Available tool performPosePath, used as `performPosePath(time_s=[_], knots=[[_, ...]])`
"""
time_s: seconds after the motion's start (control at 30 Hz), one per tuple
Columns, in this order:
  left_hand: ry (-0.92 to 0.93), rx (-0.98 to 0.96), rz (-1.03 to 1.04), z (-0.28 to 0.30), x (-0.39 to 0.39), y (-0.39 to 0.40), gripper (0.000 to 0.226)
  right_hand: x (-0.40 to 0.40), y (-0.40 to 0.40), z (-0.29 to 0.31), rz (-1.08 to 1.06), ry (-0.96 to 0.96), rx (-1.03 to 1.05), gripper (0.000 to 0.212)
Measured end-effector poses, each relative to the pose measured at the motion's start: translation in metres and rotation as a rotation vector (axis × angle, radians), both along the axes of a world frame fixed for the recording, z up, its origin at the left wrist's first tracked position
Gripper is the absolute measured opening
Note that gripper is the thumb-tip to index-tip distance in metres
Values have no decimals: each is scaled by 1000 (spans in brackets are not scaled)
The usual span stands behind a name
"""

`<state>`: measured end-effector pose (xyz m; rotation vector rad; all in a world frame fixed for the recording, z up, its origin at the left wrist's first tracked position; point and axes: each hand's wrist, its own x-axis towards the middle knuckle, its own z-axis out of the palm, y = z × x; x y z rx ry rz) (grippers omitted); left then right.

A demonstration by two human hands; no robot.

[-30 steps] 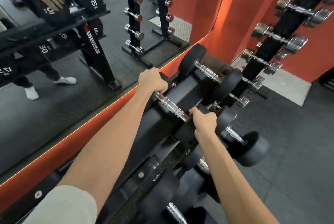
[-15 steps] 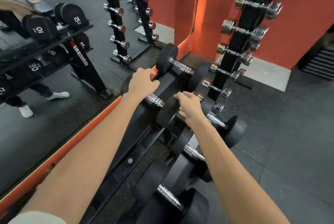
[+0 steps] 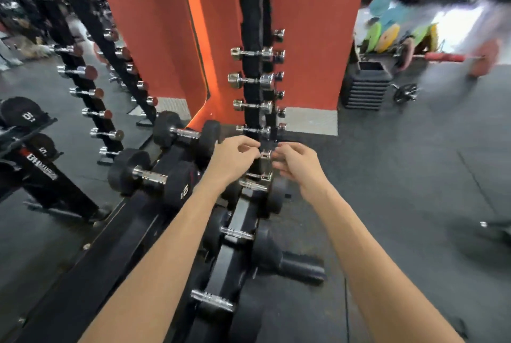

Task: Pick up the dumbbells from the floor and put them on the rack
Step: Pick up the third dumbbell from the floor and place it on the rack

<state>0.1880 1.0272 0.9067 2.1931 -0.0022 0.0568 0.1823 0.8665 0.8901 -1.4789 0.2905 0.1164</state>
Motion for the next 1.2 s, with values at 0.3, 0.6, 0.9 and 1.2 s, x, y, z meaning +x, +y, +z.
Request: performPosePath(time_s=[0.3, 0.6, 0.9, 1.2], knots=[[55, -62, -315, 11, -48, -249, 19, -94, -250, 20, -270, -71, -26, 21], [140, -148, -549, -19, -167, -527, 19, -246, -523, 4, -501, -51, -84, 16], [332, -232, -652, -102, -264, -718, 20, -369, -706, -63, -627, 111, -130, 18], [530, -280, -529, -209, -282, -852, 21, -374, -847, -142, -493, 209, -183, 22]])
